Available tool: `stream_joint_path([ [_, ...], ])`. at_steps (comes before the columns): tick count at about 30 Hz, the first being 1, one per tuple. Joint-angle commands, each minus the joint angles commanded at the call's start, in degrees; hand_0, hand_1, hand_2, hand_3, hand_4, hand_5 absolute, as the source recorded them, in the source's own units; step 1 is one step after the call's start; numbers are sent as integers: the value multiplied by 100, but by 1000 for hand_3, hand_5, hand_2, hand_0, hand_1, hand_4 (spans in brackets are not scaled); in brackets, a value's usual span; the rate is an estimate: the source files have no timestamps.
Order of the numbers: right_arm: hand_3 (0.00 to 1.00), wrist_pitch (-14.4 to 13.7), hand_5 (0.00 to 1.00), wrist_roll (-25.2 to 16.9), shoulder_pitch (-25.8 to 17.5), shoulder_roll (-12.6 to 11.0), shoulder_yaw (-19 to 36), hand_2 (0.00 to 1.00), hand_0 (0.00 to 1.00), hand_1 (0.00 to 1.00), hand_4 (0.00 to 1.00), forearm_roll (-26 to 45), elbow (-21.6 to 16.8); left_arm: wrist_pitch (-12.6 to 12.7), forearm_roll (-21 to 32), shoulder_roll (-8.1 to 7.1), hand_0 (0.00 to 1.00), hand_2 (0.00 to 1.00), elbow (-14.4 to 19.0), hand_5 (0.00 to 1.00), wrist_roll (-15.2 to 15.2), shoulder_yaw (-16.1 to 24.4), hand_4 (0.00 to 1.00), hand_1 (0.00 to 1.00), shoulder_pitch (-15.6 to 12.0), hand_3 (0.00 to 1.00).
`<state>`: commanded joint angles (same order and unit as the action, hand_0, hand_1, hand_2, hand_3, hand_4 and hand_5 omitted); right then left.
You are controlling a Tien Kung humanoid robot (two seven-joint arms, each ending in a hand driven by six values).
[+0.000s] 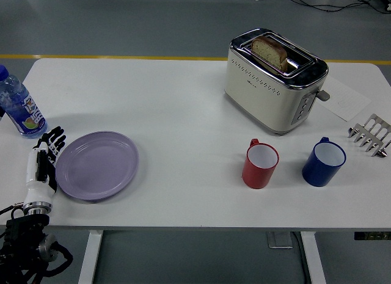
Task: Push plate across desktop
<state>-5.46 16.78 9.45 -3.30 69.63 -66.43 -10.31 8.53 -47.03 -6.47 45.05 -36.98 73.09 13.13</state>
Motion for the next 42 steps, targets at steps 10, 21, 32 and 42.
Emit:
stream_joint_path([
  [10, 582, -3, 277, -10, -14, -6, -36, 576, 609, 530, 392, 44, 0, 29, 188, 56, 833, 831, 118, 998, 0, -301, 400, 829, 73, 757],
  [21, 581, -3, 277, -3, -58, -7, -34, 576, 609, 530, 392, 35, 0, 56, 376, 189, 832, 832, 216, 998, 0, -615, 400, 830, 133, 758],
  [32, 582, -1, 278, -12, -64, -10, -41, 577, 609, 530, 393, 17, 0, 135, 778, 269, 834, 831, 339, 998, 0, -1028, 401, 830, 260, 757],
  [42, 582, 2, 277, -16, -30, 1, -39, 576, 609, 529, 393, -14, 0, 193, 1127, 322, 834, 834, 317, 998, 0, -1719, 402, 830, 472, 755],
])
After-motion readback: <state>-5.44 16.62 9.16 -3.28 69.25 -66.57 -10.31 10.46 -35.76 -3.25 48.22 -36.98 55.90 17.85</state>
